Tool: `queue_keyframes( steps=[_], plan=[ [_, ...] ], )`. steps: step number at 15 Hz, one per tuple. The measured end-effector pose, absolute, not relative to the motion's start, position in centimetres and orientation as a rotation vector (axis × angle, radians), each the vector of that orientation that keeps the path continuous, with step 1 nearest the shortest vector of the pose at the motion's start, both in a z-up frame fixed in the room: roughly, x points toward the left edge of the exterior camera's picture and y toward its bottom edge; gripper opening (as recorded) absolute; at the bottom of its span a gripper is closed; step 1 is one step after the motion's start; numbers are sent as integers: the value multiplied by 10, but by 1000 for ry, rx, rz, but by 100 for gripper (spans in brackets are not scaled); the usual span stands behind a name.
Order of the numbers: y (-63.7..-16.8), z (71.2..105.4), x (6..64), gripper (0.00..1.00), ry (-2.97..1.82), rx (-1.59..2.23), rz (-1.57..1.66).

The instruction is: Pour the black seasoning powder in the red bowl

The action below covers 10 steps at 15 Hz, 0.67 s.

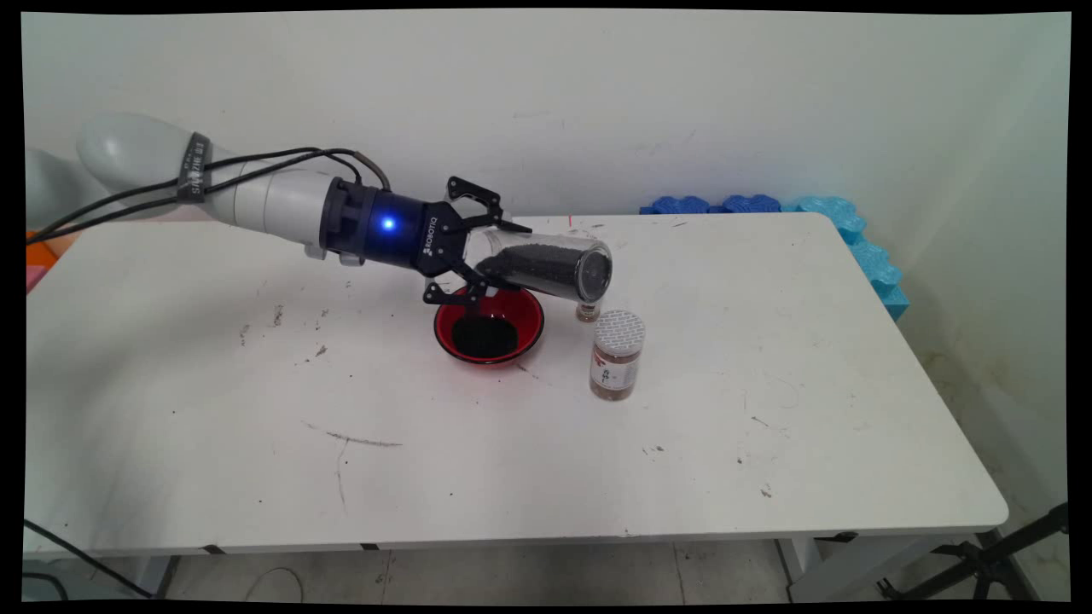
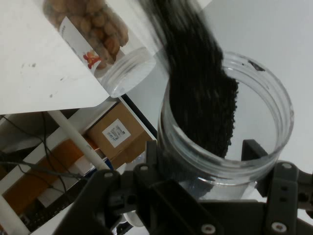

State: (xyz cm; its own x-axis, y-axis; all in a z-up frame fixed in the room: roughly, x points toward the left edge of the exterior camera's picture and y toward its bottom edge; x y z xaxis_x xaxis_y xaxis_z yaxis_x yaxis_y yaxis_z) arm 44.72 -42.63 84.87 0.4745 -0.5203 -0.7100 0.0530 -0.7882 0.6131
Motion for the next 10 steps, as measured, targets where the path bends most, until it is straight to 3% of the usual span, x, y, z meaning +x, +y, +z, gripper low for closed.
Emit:
queue_keyframes(
  steps=[10],
  plan=[
    [-429,847,446,0,-435,2140,-1279]
  ],
)
